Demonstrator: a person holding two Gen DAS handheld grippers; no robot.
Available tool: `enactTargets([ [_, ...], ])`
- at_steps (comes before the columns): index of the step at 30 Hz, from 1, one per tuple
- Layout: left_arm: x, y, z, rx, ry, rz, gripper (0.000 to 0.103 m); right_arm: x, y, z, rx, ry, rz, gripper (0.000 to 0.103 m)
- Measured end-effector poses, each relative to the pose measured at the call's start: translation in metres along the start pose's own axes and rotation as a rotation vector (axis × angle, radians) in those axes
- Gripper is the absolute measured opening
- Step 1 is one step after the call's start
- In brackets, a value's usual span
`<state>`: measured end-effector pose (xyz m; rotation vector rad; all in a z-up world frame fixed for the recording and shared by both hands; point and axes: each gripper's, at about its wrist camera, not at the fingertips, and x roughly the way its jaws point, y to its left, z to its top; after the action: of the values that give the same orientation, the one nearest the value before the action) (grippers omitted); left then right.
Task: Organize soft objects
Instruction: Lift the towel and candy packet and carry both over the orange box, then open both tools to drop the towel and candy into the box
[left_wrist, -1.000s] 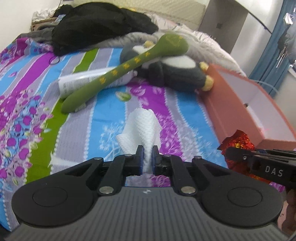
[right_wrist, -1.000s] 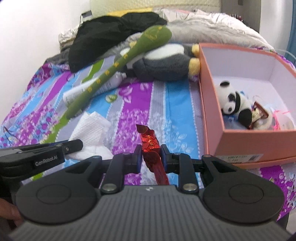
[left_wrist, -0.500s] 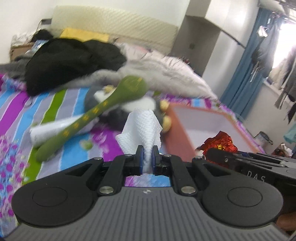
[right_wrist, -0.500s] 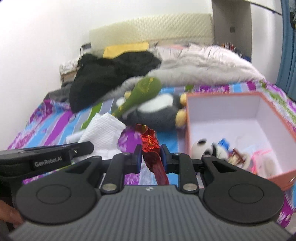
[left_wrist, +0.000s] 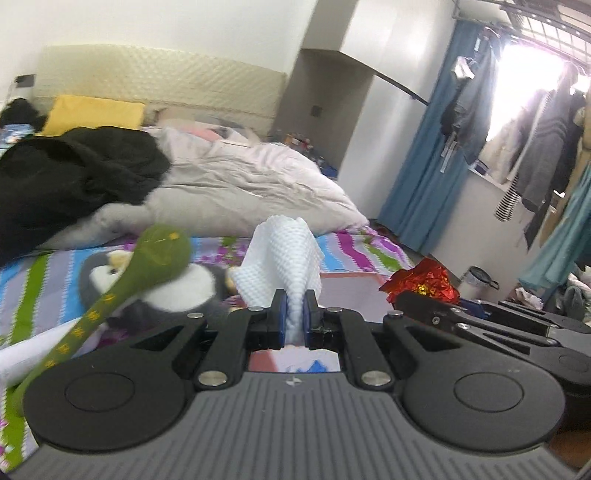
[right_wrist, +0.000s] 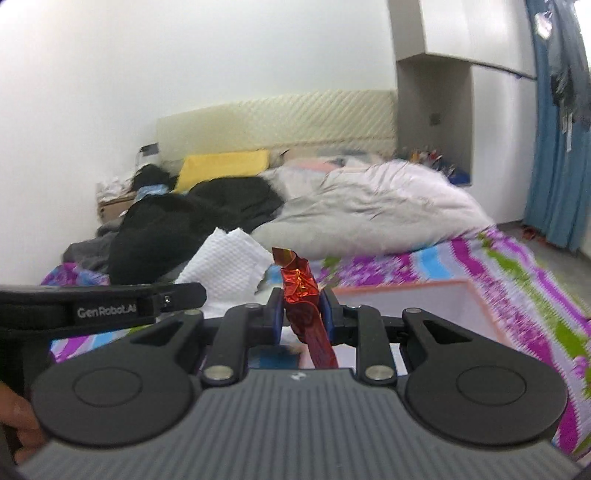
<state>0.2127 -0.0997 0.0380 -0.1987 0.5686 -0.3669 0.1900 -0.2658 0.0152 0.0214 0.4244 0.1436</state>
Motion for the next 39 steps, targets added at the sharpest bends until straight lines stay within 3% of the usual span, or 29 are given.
enactTargets([
  [5, 0.055, -0.022, 0.004, 0.014, 0.107, -0.033, 0.011, 0.02, -0.039, -0.005, 0.015, 0.05, -0.093, 0.025],
  [11, 0.125, -0.036, -0.008, 0.024, 0.238, -0.029, 0.011, 0.061, -0.074, -0.032, 0.053, 0.213, -0.148, 0.025],
  [20, 0.193, -0.037, -0.024, 0.092, 0.375, 0.01, 0.011, 0.104, -0.103, -0.079, 0.114, 0.365, -0.157, 0.025],
  [27, 0.232, -0.025, -0.038, 0.051, 0.451, 0.018, 0.012, 0.127, -0.12, -0.101, 0.14, 0.421, -0.15, 0.025],
  [30, 0.242, -0.019, -0.046, 0.039, 0.498, 0.027, 0.022, 0.131, -0.126, -0.109, 0.166, 0.437, -0.125, 0.026],
  [33, 0.244, -0.018, -0.051, 0.056, 0.503, 0.04, 0.046, 0.133, -0.128, -0.114, 0.167, 0.451, -0.13, 0.031],
  [35, 0.243, -0.016, -0.052, 0.043, 0.499, 0.03, 0.047, 0.133, -0.128, -0.114, 0.163, 0.459, -0.122, 0.05],
  [39, 0.233, -0.016, -0.046, 0.051, 0.48, 0.012, 0.047, 0.12, -0.129, -0.107, 0.177, 0.434, -0.117, 0.053],
])
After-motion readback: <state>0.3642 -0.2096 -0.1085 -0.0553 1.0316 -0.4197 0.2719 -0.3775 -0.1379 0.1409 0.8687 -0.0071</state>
